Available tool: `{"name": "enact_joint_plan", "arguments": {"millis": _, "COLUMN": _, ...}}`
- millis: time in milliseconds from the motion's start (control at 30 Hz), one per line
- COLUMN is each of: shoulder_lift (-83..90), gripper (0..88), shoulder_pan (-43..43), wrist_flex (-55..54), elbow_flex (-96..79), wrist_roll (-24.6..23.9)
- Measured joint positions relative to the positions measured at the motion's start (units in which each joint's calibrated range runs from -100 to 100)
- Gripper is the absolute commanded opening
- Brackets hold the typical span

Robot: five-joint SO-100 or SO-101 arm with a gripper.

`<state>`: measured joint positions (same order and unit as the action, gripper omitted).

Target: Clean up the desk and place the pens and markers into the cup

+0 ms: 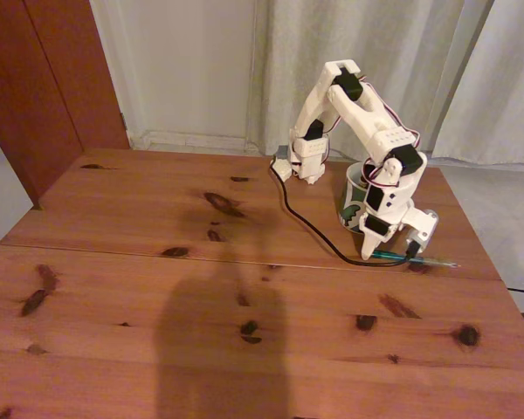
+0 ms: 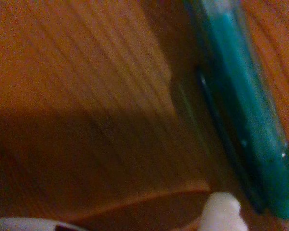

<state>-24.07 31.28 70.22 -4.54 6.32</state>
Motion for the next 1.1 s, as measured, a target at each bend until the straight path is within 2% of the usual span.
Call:
{"name": "enact_joint_plan", "arguments": {"millis": 133, "shoulder_lift": 0.0, "gripper": 0.0, "shoulder_pan": -0.07, "wrist_flex": 0.0, "elbow_flex": -0.17, "wrist_roll": 0.0}}
{"name": "enact_joint_plan", "arguments": {"millis": 867, "shoulder_lift": 0.0, "gripper": 0.9, "shoulder_pan": -0.15, "wrist_flex": 0.0, "elbow_flex": -0.17, "wrist_roll": 0.0}}
{"name": "enact_joint_plan", "arguments": {"millis": 1100, "shoulder_lift": -0.08, "gripper": 0.9, "shoulder_pan": 0.0, "wrist_flex": 0.0, "elbow_flex": 9.0, "wrist_roll": 0.0}}
